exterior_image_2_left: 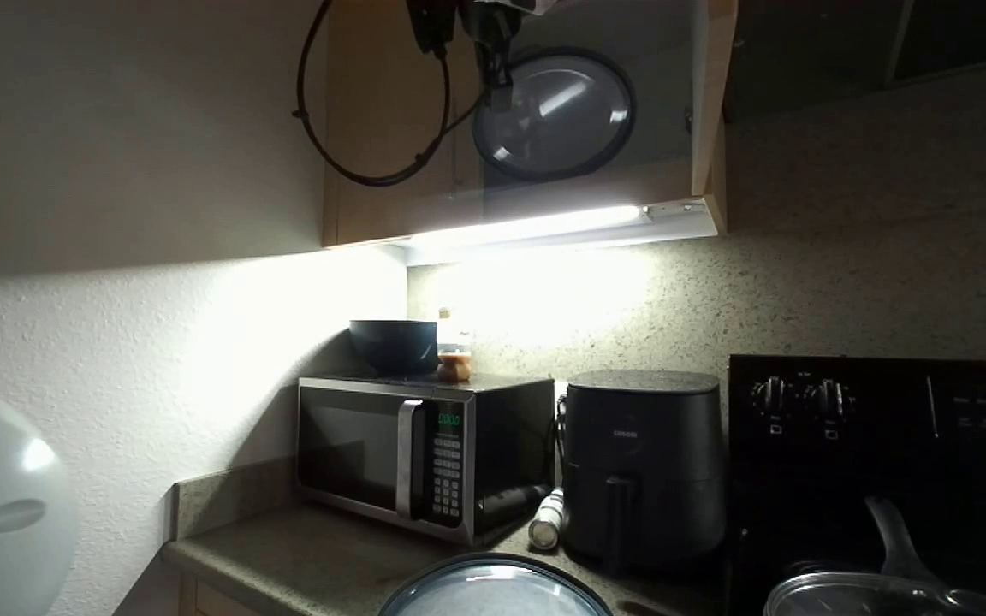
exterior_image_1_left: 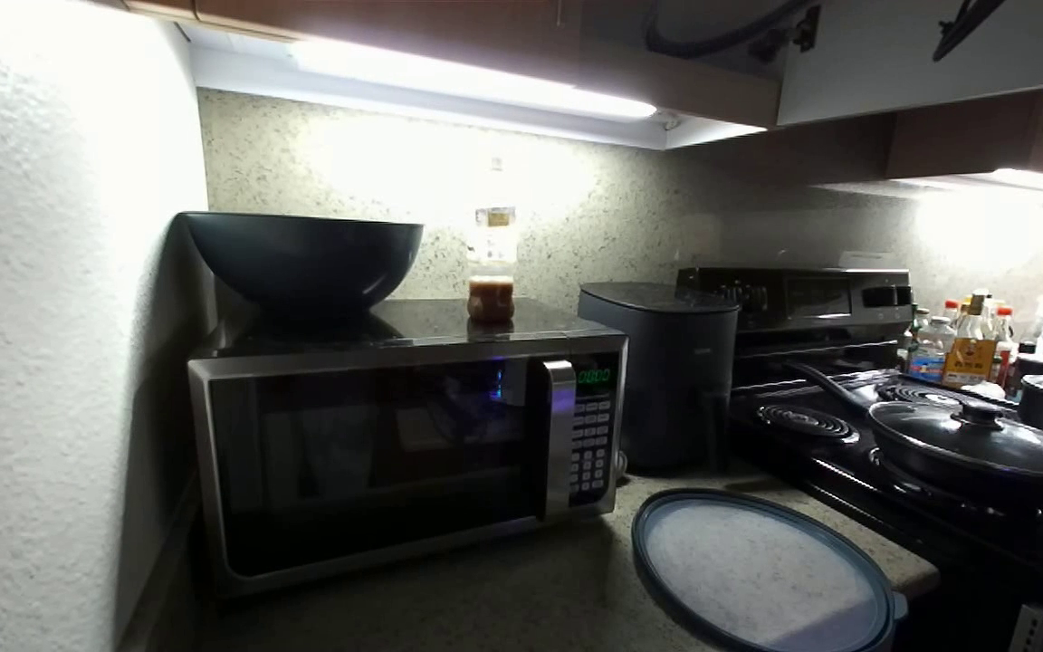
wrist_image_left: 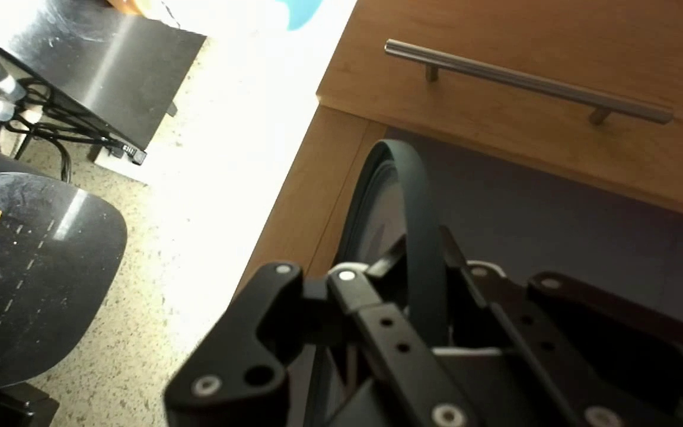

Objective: Pick up the lid from the cabinet and put it on the counter

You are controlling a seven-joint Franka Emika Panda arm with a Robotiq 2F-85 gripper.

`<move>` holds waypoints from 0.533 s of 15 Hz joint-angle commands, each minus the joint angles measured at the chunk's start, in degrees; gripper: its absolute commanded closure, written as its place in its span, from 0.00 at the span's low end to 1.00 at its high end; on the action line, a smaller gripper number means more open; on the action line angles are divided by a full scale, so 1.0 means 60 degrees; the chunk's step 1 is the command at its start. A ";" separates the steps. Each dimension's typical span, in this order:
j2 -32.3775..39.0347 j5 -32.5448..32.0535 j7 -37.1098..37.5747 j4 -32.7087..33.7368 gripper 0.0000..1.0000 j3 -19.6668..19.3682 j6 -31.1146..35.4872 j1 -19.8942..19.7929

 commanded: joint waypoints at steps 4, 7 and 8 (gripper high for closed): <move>0.0125 0.0108 -0.0054 0.0078 0.92 0.0143 -0.0086 -0.0211; -0.0059 -0.0451 0.0197 -0.0185 0.92 0.0488 -0.0288 -0.0409; -0.0214 -0.0701 0.0216 -0.0355 0.92 0.0648 -0.0509 -0.0394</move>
